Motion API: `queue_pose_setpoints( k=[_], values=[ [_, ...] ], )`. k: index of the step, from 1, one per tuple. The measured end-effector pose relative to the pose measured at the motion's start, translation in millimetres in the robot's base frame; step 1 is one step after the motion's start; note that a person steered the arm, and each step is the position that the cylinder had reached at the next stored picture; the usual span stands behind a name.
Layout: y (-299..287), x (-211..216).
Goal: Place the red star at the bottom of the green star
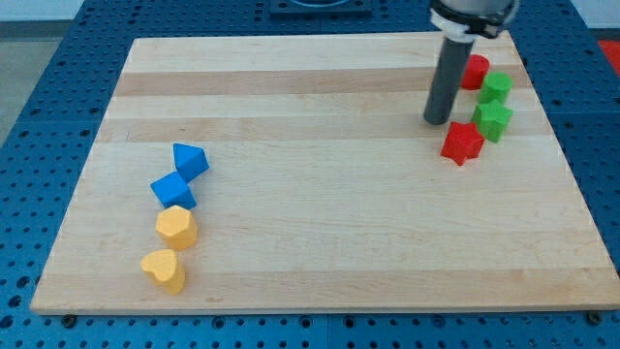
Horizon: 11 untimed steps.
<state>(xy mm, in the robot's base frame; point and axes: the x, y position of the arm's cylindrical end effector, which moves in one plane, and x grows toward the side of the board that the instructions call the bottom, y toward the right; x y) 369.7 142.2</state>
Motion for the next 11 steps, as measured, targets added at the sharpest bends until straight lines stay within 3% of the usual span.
queue_pose_setpoints(
  k=[2, 3, 8, 9, 11],
  values=[
    [-15, 21],
    [7, 46],
    [36, 54],
    [10, 31],
    [7, 29]
  ],
)
